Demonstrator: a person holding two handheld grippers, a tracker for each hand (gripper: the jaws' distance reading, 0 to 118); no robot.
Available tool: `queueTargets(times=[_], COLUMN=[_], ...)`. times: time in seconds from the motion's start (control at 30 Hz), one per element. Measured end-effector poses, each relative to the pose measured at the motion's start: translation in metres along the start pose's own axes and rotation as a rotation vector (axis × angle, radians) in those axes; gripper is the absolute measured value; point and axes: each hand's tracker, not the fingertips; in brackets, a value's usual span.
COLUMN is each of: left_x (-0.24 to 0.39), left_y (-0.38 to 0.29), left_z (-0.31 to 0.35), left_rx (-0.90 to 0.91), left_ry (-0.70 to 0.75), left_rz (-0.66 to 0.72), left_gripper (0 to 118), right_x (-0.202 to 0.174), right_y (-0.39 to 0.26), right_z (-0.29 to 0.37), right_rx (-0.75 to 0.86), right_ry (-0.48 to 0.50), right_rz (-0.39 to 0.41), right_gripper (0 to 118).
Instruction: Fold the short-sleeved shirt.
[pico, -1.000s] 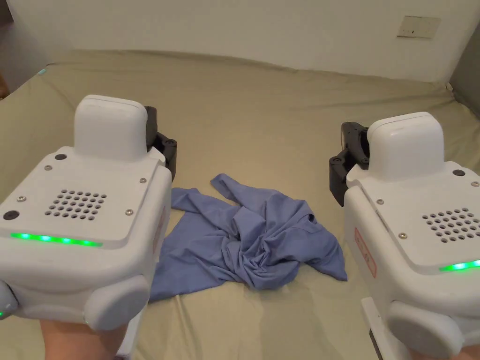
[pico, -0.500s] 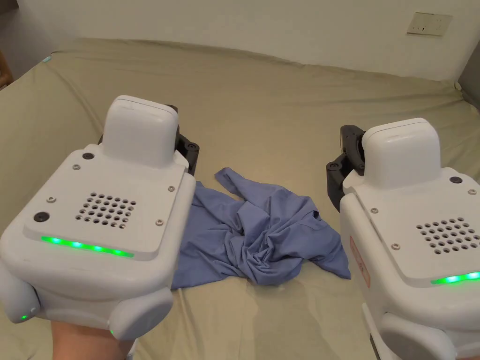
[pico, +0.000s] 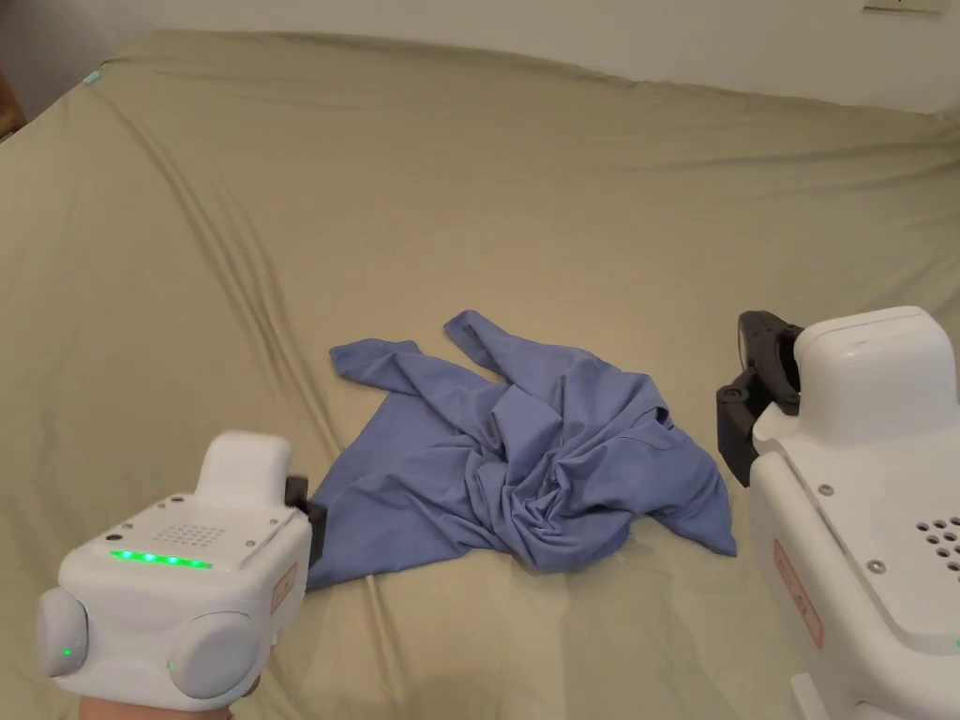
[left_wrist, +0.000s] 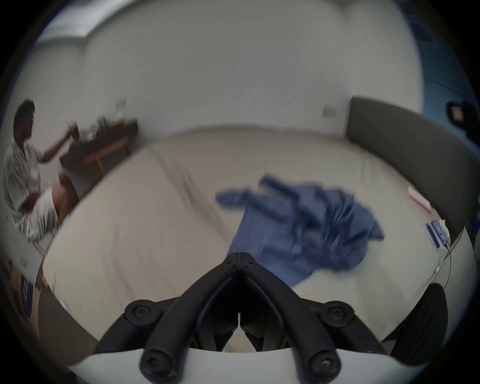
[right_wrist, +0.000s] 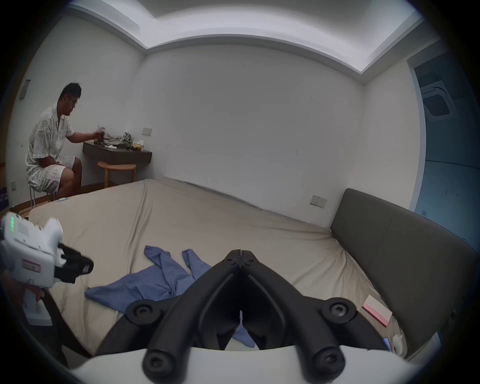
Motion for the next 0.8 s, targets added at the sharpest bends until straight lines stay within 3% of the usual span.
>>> queueTargets(times=[0.07, 0.1, 0.13, 0.17, 0.2, 0.23, 0.27, 0.47, 0.53, 0.57, 0.67, 0.73, 0.8], left_x=[-0.007, -0.011, -0.016, -0.019, -0.021, -0.023, -0.024, -0.019, -0.02, -0.019, -0.006, 0.005, 0.01], left_y=[-0.017, -0.024, -0.03, -0.035, -0.038, -0.039, -0.04, -0.036, -0.034, -0.038, -0.032, -0.027, -0.02], left_z=[-0.023, -0.036, -0.047, -0.057, -0.067, -0.075, -0.082, -0.107, -0.103, -0.102, -0.085, -0.077, -0.065], left_rx=[-0.08, -0.115, -0.144, -0.161, -0.187, -0.187, -0.186, -0.218, -0.193, -0.191, -0.145, -0.109, -0.071], left_ry=[0.03, 0.037, 0.03, 0.041, 0.057, 0.066, 0.073, 0.069, 0.065, 0.063, -0.024, 0.008, -0.005], left_rz=[0.025, 0.03, 0.041, 0.052, 0.054, 0.054, 0.048, 0.018, 0.049, 0.04, -0.027, -0.088, -0.097], left_gripper=[1, 7, 24, 62, 91, 109, 111, 111, 102, 86, 61, 7, 3], right_x=[0.001, 0.002, 0.003, 0.004, 0.004, 0.005, 0.006, 0.009, 0.01, 0.011, 0.013, 0.015, 0.019], right_y=[-0.008, -0.012, -0.015, -0.018, -0.021, -0.024, -0.027, -0.04, -0.043, -0.044, -0.046, -0.047, -0.05], right_z=[-0.006, -0.01, -0.013, -0.015, -0.018, -0.021, -0.022, -0.032, -0.035, -0.036, -0.043, -0.05, -0.06], right_rx=[-0.023, -0.037, -0.049, -0.062, -0.082, -0.093, -0.1, -0.146, -0.158, -0.163, -0.191, -0.205, -0.232], right_ry=[0.0, 0.0, -0.001, -0.006, -0.016, -0.019, -0.019, -0.027, -0.025, -0.023, -0.01, -0.002, 0.021], right_rz=[0.0, -0.003, -0.007, -0.011, -0.015, -0.019, -0.023, -0.017, -0.023, -0.024, -0.016, -0.008, -0.012], right_gripper=[0, 0, 0, 0, 0, 0, 0, 0, 0, 0, 0, 0, 0])
